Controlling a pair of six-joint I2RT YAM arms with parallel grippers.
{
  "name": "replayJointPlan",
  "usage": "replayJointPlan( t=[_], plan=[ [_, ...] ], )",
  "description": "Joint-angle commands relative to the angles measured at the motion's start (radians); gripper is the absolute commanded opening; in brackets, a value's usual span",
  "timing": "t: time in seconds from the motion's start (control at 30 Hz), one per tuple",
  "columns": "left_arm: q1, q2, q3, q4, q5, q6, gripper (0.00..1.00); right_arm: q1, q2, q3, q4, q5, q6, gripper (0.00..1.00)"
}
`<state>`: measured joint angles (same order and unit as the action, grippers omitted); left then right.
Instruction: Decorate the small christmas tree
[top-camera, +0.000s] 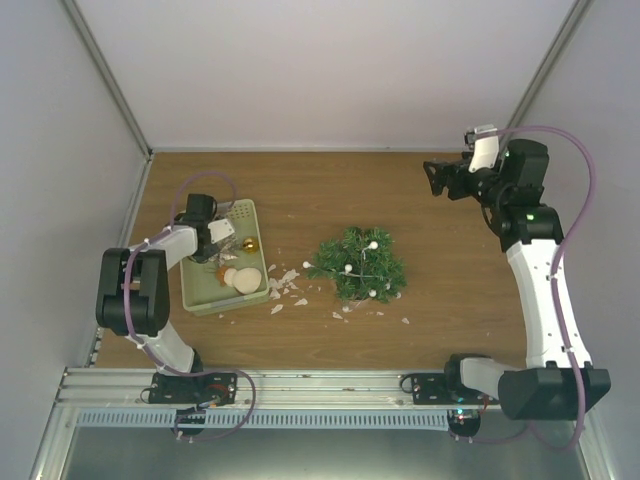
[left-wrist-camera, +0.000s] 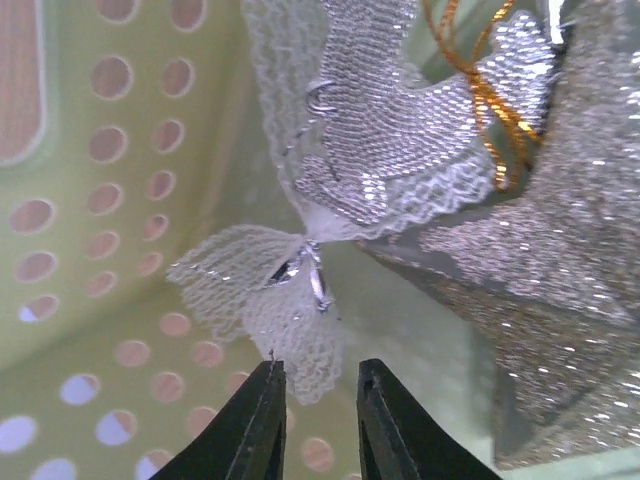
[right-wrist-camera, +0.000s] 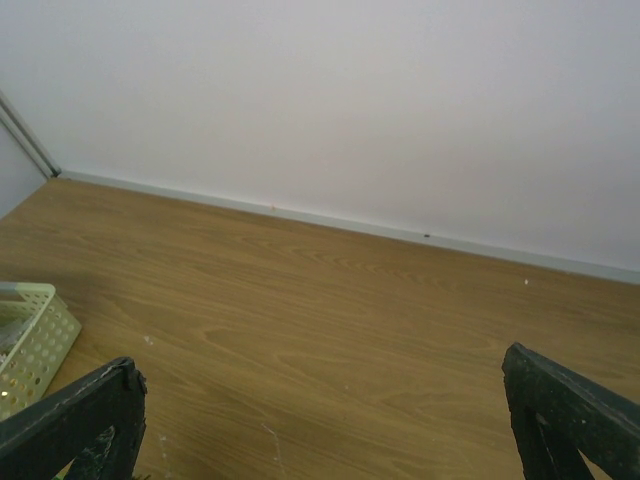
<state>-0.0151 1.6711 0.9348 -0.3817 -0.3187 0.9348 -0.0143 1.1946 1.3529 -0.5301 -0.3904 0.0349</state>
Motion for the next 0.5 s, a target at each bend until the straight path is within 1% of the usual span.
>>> replayJointPlan(
  t=[0.0,0.13,0.2,0.47],
  plan=[
    [0.010,0.009,-0.023,0.142,-0.042,0.029,0.20,-0.007,-0.018,-0.023,0.010,0.004,0.003,0.97],
    [0.010,0.022,-0.022,0.158,-0.037,0.029,0.09,-0.007,-0.022,-0.023,0.007,0.005,0.003,0.97],
    [0.010,0.025,-0.024,0.160,-0.037,0.026,0.01,-0.007,-0.024,-0.022,0.005,0.009,0.001,0.97],
    [0.010,-0.012,-0.014,0.124,-0.005,0.011,0.00,-0.007,-0.022,-0.020,0.005,0.010,-0.001,0.97]
  ],
)
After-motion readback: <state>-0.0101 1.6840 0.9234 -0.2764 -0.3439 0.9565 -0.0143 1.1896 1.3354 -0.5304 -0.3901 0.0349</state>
